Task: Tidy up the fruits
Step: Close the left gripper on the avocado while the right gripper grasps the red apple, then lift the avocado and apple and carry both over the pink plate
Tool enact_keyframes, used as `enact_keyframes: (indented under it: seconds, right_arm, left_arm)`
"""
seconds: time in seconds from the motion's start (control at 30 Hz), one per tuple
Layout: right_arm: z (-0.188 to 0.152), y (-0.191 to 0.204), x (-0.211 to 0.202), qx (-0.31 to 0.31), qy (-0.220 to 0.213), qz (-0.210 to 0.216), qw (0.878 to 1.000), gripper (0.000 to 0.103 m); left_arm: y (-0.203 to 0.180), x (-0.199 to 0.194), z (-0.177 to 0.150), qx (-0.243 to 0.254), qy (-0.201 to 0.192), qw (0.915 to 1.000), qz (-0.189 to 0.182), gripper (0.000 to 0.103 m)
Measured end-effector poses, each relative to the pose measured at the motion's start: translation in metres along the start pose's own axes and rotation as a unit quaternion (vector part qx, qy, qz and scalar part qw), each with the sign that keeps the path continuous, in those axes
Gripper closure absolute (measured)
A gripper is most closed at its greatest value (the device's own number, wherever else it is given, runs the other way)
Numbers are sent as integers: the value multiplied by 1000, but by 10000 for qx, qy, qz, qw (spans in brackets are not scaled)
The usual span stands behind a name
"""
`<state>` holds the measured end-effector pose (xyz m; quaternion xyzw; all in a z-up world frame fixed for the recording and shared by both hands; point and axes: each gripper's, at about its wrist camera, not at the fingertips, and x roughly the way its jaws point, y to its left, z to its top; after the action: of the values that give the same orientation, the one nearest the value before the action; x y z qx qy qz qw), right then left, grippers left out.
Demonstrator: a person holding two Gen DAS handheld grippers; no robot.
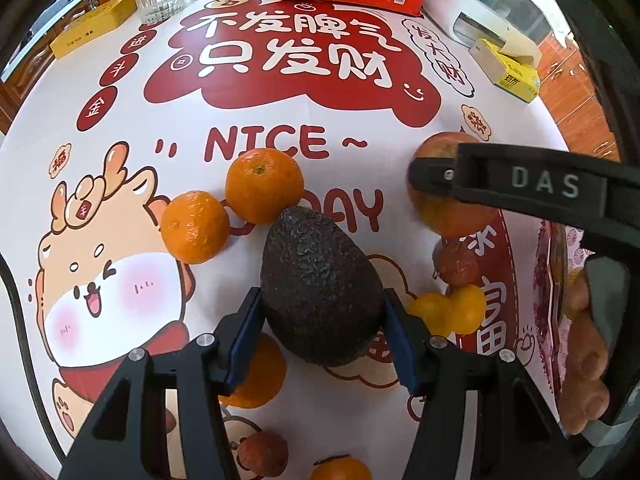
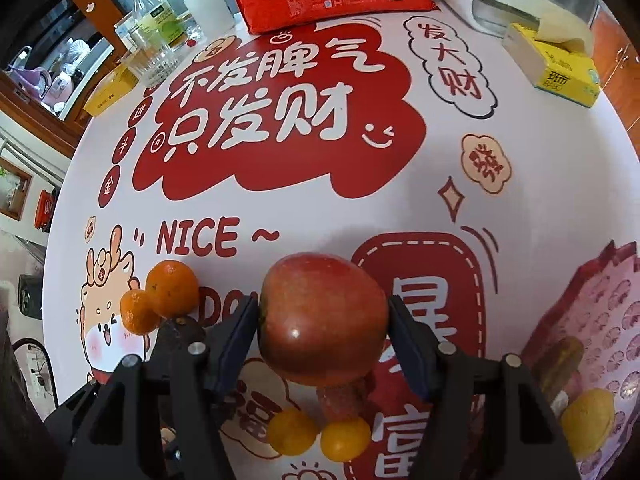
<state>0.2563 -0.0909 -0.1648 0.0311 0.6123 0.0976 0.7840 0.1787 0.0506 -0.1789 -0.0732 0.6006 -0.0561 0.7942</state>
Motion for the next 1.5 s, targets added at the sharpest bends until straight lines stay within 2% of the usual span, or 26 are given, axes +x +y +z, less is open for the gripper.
enact_keyframes:
  seconds: [0.4,0.67,0.93,1.27,1.5]
  right_arm:
    - [-3,3,-14,-114,-137,-29,9998,38]
    - [-6,5,-37,-130,-389,53,9991,38]
    - [-19,0,-79,-84,-706,116,9974,38]
    - [-59,-40,-157,107,-1250,205,9919,38]
    - [-89,-103,-215,430,-1695,-71,9846,38]
  left_arm:
    - [4,-11,0,-37,-39,10000,39,47]
    - [3,-39,-4,36,-191,9998,97,47]
    - [-6,-76,-12,201,-347,9990,171,47]
    - [-53,-136,-21,671,-764,9948,31,47]
    - [-111,-167,-20,1136,-1127,9870,-128,47]
